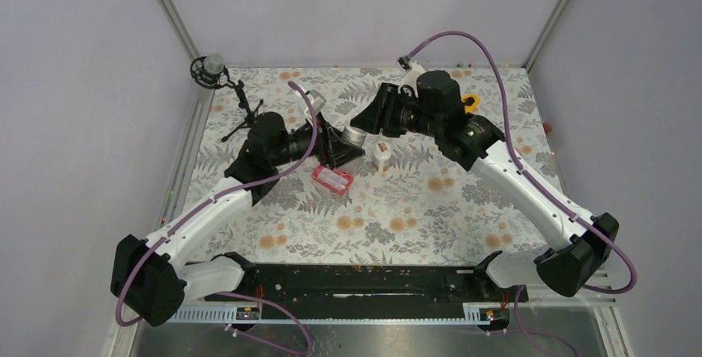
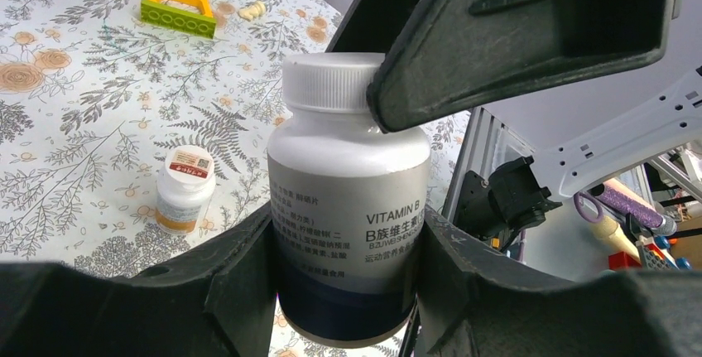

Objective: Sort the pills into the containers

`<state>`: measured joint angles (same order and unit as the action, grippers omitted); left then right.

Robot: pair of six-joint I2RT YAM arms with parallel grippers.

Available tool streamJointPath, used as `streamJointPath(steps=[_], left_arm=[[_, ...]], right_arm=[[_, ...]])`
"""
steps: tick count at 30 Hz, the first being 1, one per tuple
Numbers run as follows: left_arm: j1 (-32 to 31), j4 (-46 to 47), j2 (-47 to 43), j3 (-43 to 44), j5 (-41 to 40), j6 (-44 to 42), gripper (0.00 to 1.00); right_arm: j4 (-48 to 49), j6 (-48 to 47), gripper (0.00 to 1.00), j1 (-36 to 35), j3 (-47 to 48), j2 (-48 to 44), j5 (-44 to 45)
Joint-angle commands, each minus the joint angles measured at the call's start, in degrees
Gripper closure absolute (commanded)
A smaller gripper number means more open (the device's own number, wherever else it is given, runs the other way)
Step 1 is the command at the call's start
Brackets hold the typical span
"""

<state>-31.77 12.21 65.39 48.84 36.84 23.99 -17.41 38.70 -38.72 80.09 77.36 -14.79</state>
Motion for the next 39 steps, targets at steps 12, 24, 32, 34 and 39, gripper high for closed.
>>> streamJointPath(steps=[12, 24, 32, 34, 39], left_arm=[[-0.13, 4.42, -3.9, 2.42, 17.62, -0.86, 1.0], [-0.11, 1.71, -3.77, 3.95, 17.69, -4.42, 1.0], [-0.13, -4.08, -2.59, 5.72, 8.2, -8.86, 1.0], [-0.13, -4.56, -2.46, 5.91, 7.21, -9.05, 1.0], [-0.13, -6.02, -2.37, 6.22, 4.94, -9.13, 1.0]], right_arm=[[6.9, -19.03, 1.0, 7.32, -1.06, -3.63, -40.07], [2.76, -16.61, 0.08, 6.91, -0.62, -5.06, -24.76], [1.33, -2.64, 0.12, 0.86, -0.71, -4.41, -4.6], [0.38, -1.78, 0.22, 0.81, -0.03, -4.16, -3.59], [1.67, -0.16, 0.49, 0.77, 0.16, -4.12, -8.19]])
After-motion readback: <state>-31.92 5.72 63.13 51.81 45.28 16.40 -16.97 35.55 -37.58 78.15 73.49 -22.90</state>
